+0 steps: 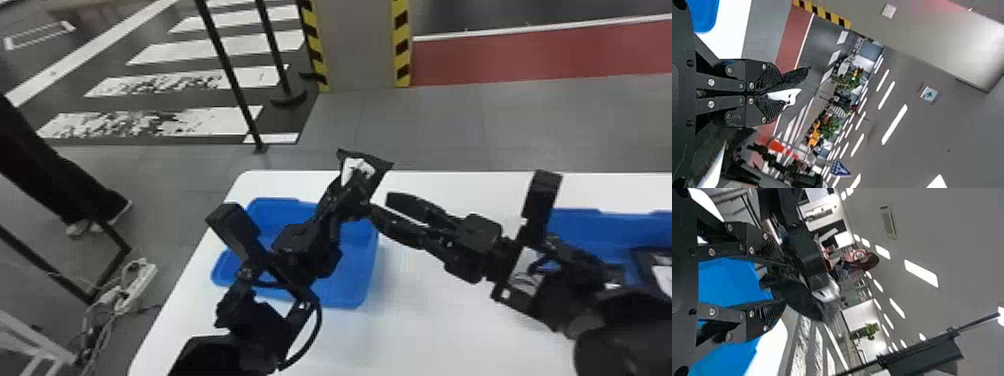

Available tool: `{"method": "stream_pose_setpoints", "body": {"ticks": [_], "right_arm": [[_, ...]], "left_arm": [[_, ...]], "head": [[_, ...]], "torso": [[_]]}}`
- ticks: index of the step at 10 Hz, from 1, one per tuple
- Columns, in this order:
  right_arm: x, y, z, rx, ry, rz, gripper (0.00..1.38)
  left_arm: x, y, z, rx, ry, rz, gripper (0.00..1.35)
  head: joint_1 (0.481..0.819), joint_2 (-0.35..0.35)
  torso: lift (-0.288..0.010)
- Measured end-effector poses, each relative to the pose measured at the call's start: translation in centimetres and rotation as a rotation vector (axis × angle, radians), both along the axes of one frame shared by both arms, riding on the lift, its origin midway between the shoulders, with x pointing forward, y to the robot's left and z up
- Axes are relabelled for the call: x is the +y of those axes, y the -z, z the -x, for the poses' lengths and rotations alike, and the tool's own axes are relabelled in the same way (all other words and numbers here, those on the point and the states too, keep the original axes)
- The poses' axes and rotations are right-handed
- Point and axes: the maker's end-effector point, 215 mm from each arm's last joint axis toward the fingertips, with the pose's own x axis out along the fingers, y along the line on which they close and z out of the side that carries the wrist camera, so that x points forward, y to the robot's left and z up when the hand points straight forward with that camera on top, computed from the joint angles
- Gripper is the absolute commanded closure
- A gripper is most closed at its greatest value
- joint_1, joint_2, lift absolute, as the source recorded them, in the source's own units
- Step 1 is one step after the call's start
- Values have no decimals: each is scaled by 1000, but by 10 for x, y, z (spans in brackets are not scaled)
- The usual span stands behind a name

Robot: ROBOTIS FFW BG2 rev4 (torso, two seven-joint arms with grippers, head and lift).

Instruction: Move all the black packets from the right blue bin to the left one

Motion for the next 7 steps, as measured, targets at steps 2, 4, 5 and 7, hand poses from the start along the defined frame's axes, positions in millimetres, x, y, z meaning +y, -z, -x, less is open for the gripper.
{"method": "stream_pose_setpoints", "body": {"ticks": [2, 4, 5, 7], "right_arm": [[-62, -15, -28, -62, 168, 21, 199], [-120, -16, -33, -75, 343, 26, 213], [-136, -12, -31, -76, 377, 40, 213], [-145, -3, -30, -64, 395, 52, 213]], "left_arm": [[35, 1, 1, -37, -119, -23, 1227], [71, 16, 0, -57, -248, -115, 1227], [95, 28, -1, -65, -320, -208, 1227], [133, 72, -2, -44, -400, -375, 972]], "head": [[695, 243], [695, 212], [695, 216], [695, 248]], "torso": [[-110], [-110], [-110], [-110]]}}
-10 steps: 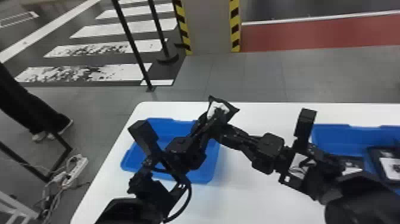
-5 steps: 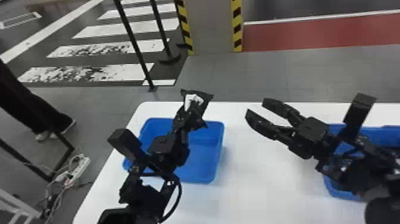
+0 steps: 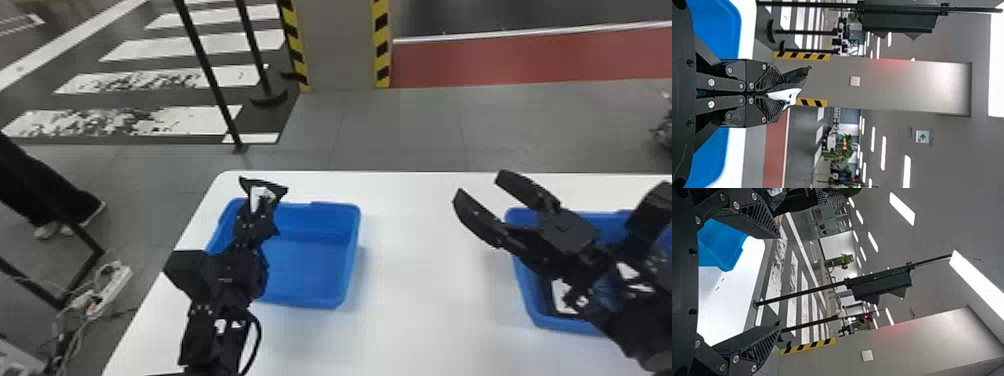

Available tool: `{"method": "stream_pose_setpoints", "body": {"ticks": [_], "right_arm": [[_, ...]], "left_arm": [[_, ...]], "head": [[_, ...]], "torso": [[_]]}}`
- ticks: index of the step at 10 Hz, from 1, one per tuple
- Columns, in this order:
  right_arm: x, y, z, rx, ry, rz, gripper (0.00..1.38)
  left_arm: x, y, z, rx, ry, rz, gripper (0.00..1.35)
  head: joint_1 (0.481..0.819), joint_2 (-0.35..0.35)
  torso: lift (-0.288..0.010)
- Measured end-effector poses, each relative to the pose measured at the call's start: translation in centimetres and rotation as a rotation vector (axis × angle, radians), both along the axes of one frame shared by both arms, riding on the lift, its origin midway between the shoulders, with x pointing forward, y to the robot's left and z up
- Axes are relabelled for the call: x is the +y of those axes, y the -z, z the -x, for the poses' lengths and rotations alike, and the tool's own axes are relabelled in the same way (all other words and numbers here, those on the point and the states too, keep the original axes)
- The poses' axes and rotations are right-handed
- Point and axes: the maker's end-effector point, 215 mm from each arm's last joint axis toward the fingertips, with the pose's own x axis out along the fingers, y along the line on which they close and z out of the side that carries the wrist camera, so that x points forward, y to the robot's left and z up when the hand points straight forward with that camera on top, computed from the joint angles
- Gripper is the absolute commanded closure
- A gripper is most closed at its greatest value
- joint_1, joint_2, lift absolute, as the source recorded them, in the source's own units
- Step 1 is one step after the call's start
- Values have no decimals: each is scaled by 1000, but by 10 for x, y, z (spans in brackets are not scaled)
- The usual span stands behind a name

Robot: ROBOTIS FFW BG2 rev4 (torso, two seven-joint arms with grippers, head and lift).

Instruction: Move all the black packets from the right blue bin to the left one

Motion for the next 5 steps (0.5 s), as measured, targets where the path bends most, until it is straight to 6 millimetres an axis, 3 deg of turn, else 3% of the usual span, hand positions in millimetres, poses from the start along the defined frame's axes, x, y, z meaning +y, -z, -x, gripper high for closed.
{"method": "stream_pose_setpoints", "body": {"ticks": [1, 2, 4, 5], "right_arm": [[0, 2, 1, 3, 1, -1, 211], [-1, 1, 1, 0, 3, -3, 216], [-9, 1, 10, 18, 11, 3, 217], [-29, 0, 13, 16, 51, 60, 217]], "left_arm": [[7, 21, 1, 23, -15, -13, 349], [6, 33, 4, 35, -15, 15, -2], [-13, 18, 5, -31, 25, 71, 127], [-28, 5, 5, -80, 47, 126, 179]], "head": [[695, 257], [695, 258], [695, 236], [695, 194]], "torso": [[-110], [-110], [-110], [-110]]}}
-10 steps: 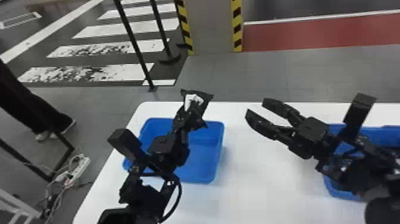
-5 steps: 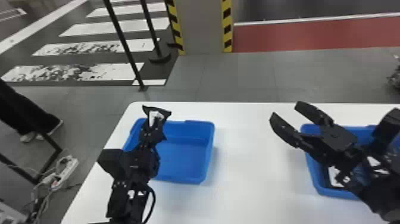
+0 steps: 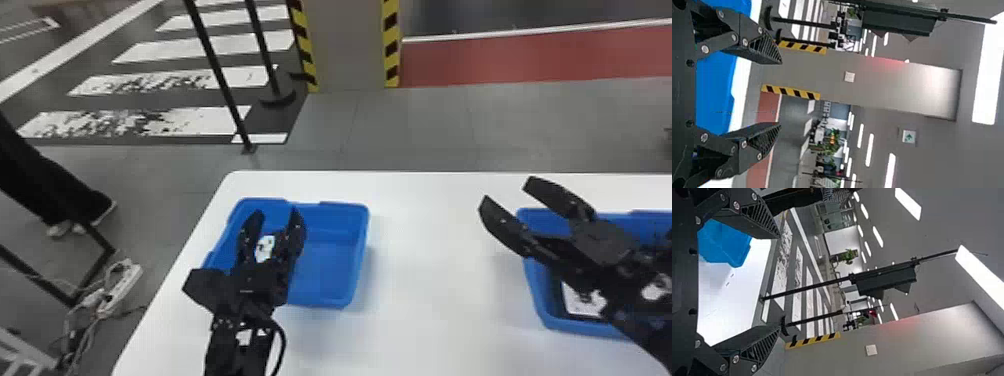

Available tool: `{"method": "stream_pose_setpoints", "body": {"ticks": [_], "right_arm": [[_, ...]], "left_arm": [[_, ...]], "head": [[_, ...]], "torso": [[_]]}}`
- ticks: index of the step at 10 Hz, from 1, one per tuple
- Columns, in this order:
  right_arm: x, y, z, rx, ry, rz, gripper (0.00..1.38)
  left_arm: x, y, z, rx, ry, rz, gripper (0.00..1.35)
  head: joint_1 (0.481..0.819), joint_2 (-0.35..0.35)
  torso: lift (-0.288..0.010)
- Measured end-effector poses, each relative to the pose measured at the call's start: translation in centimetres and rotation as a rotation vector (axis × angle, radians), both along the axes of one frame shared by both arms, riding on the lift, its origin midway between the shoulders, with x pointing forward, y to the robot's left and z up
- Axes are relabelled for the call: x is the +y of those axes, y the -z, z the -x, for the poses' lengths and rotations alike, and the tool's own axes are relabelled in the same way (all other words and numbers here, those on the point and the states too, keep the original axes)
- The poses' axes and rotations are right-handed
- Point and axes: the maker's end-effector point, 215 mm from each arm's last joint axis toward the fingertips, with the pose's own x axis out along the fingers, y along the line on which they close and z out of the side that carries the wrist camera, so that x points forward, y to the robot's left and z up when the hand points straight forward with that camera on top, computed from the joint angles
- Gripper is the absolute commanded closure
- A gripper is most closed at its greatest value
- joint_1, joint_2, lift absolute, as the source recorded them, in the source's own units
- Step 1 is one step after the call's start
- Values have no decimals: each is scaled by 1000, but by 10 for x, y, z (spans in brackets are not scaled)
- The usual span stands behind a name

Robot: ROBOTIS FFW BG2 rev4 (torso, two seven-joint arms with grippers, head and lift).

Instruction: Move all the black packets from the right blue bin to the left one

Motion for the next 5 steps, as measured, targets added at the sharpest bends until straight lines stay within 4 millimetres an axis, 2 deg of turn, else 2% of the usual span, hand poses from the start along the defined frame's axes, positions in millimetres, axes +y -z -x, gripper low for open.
{"method": "stream_pose_setpoints", "body": {"ticks": [1, 2, 3, 5], "right_arm": [[-32, 5, 0, 24, 94, 62, 217], [-64, 16, 8, 88, 211, 96, 217], [-85, 25, 24, 154, 294, 135, 220], [-104, 57, 53, 303, 344, 198, 219]], "left_arm": [[-9, -11, 4, -44, 6, 52, 240], [-13, -20, 7, -71, 12, 69, 256], [-20, -23, 8, -58, 32, 75, 256], [-38, -23, 9, -28, 70, 85, 254]], "head": [[695, 167], [695, 120], [695, 82], [695, 47]], "torso": [[-110], [-110], [-110], [-110]]}}
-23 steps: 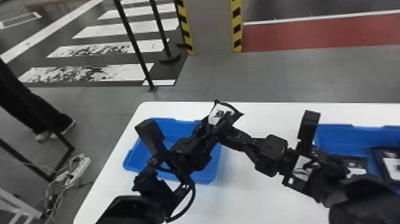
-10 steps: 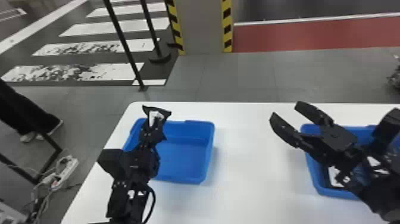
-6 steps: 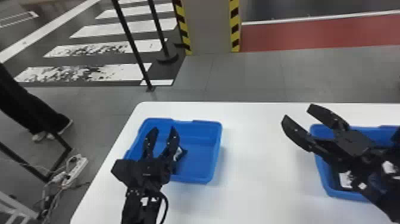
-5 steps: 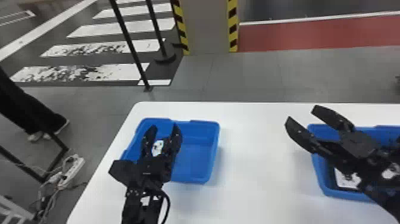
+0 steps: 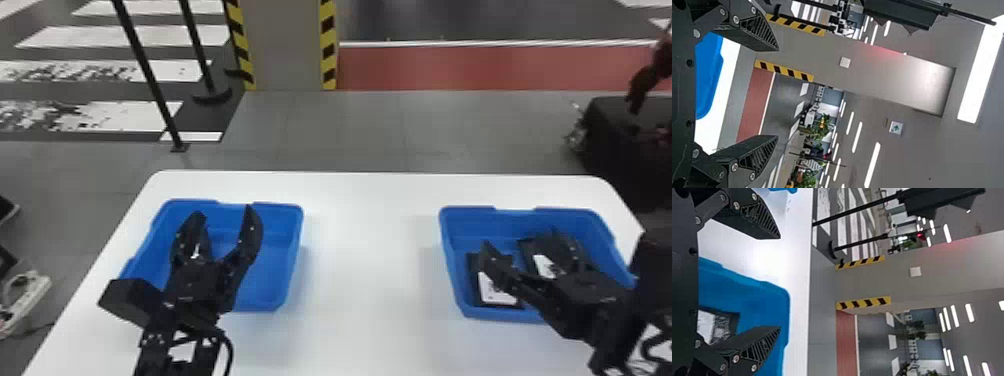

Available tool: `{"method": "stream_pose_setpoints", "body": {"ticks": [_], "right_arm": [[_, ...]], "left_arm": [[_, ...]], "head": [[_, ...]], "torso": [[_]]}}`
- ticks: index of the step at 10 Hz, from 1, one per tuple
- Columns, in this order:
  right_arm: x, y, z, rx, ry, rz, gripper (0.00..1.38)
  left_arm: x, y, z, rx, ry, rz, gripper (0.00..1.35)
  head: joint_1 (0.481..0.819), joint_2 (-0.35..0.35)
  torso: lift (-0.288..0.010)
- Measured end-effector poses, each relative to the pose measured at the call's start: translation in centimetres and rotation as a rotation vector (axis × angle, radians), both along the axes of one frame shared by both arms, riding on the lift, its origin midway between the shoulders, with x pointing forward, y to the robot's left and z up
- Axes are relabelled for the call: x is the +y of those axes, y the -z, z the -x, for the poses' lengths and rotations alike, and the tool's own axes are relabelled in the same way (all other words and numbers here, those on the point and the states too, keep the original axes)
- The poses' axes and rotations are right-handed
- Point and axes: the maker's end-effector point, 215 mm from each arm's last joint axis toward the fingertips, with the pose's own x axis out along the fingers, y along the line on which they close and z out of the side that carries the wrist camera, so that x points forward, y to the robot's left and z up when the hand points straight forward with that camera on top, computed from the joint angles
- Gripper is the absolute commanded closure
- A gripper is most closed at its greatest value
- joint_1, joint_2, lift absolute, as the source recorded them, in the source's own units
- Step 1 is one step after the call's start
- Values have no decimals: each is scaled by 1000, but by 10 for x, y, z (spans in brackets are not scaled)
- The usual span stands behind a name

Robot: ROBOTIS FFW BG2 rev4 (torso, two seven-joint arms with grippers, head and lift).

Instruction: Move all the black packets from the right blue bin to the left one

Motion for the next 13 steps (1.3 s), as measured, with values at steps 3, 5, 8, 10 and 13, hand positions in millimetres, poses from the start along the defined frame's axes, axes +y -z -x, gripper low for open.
{"method": "stream_pose_setpoints", "body": {"ticks": [3, 5, 8, 10, 13], "right_arm": [[-12, 37, 25, 166, 78, 37, 220], [-22, 60, 32, 264, 120, 64, 214], [-27, 80, 28, 338, 142, 66, 222], [-37, 94, 16, 361, 159, 76, 222], [-51, 105, -8, 379, 187, 89, 222]], "left_arm": [[-7, 5, -1, 22, 21, 0, 256], [-8, 7, 1, 28, 26, -3, 259], [-10, 12, 3, 38, 36, -4, 254], [-12, 8, 4, 25, 40, -6, 252], [-12, 5, 4, 16, 43, -8, 252]], "head": [[695, 21], [695, 6], [695, -2], [695, -17], [695, -35]], "torso": [[-110], [-110], [-110], [-110], [-110]]}}
